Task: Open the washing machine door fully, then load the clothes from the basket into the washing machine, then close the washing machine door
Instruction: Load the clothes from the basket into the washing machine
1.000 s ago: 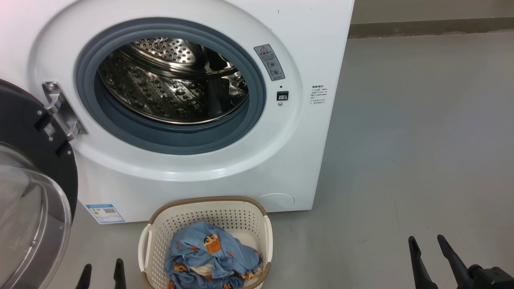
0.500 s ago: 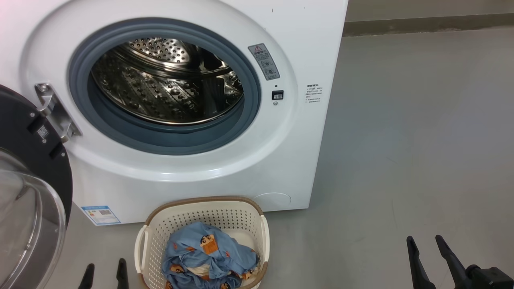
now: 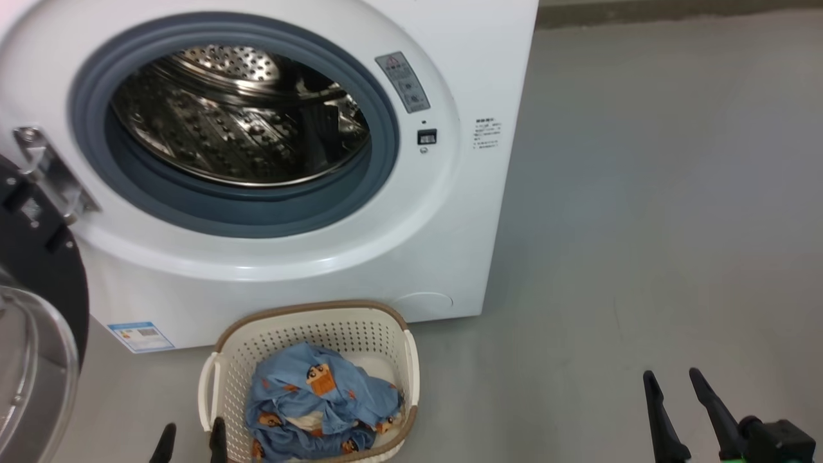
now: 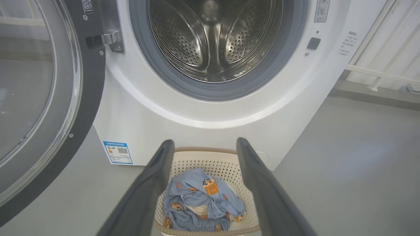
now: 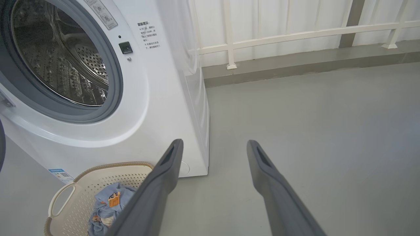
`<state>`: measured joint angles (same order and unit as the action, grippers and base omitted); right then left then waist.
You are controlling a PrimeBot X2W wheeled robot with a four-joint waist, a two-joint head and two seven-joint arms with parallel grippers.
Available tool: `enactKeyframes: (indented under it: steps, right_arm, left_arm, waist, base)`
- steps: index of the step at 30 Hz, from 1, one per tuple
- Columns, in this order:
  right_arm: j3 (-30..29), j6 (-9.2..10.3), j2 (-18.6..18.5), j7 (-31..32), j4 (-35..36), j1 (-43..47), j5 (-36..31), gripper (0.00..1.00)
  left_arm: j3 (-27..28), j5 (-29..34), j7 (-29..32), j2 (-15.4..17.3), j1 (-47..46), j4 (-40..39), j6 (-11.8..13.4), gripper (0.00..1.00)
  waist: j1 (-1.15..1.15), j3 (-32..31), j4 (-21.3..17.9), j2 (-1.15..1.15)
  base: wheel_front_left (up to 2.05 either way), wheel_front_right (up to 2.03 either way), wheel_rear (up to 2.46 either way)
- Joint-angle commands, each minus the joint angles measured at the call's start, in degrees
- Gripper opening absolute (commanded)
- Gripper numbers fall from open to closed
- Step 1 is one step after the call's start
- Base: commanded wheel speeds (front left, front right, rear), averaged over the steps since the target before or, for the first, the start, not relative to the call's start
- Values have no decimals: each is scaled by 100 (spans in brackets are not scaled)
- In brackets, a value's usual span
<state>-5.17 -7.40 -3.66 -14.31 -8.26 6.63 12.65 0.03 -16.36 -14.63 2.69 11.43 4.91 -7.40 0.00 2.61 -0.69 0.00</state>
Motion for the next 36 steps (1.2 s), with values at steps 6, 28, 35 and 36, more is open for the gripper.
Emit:
enactKeyframes:
  steps: [6, 28, 35, 36]
  right_arm:
    - [196, -9, 15, -69, 165, -412, -30, 100]
    - [564, -9, 78, -69, 201, -1208, 392, 100]
    - [898, -9, 78, -69, 250, -1750, 728, 100]
    - [903, -9, 78, -69, 255, -1768, 740, 100]
  left_arm:
    - [57, 34, -37, 96, -568, 147, -9, 100]
    - [-419, -326, -37, 820, -2242, 2137, -9, 100]
    - [-664, -390, 306, 1124, -3756, 3751, 5, 100]
    - [-672, -392, 315, 1152, -3841, 3812, 5, 100]
  waist:
    - [0, 427, -265, 0]
    - [0, 2008, -1171, 0]
    - [0, 3137, -1513, 0]
    - [0, 3201, -1525, 0]
  base:
    - [0, 0, 0]
    - [0, 0, 0]
    - [0, 0, 0]
    - [0, 0, 0]
